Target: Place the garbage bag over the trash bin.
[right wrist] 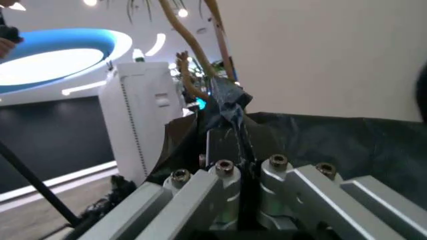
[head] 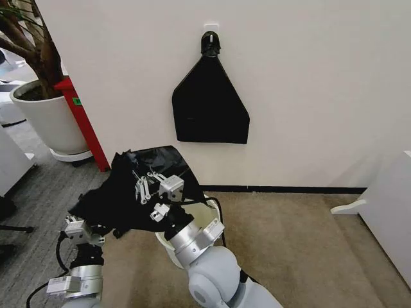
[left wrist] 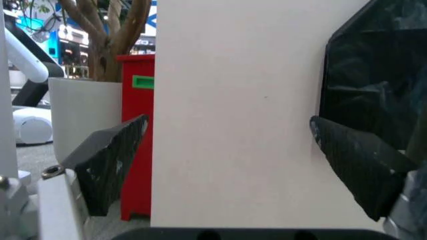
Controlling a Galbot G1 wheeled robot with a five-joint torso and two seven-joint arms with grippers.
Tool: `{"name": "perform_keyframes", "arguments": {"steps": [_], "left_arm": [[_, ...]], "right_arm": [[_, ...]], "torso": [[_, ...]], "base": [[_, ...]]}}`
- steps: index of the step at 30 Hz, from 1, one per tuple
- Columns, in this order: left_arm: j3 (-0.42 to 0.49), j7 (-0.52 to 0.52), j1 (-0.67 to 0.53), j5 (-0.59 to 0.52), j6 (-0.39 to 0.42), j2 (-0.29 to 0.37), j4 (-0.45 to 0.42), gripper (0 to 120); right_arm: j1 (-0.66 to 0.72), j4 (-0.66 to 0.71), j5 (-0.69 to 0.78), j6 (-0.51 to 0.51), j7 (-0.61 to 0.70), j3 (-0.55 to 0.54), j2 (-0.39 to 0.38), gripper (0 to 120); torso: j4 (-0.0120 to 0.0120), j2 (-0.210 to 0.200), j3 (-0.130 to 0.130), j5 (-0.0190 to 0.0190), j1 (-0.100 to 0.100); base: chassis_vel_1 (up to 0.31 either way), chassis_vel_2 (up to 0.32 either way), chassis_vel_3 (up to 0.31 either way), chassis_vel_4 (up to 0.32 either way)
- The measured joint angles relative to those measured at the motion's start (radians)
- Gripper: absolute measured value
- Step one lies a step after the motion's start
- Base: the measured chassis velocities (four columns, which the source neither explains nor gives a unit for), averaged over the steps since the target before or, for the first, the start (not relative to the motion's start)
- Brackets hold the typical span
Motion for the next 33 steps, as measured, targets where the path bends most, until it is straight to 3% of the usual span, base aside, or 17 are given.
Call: {"name": "perform_keyframes", "arguments": {"steps": [18,33], "left_arm": [[-0.010,-0.003,-0.006,-0.025,0.017,0.044,-0.024,94],[-0.018,-0.024,0.009,-0.174,0.095,0.123,-0.120,94]], "right_arm": [[-0.023,-0.072,0.052,0.029,0.039,0.035,-0.061,0],[-0.019,-0.134,0.109,-0.002,0.104,0.043,-0.137,0]], "torso": [[0.0000,0.000,0.000,0.0000,0.000],[0.0000,0.000,0.000,0.0000,0.000]], "base": [[0.000,0.000,0.000,0.000],[0.000,0.000,0.000,0.000]]}}
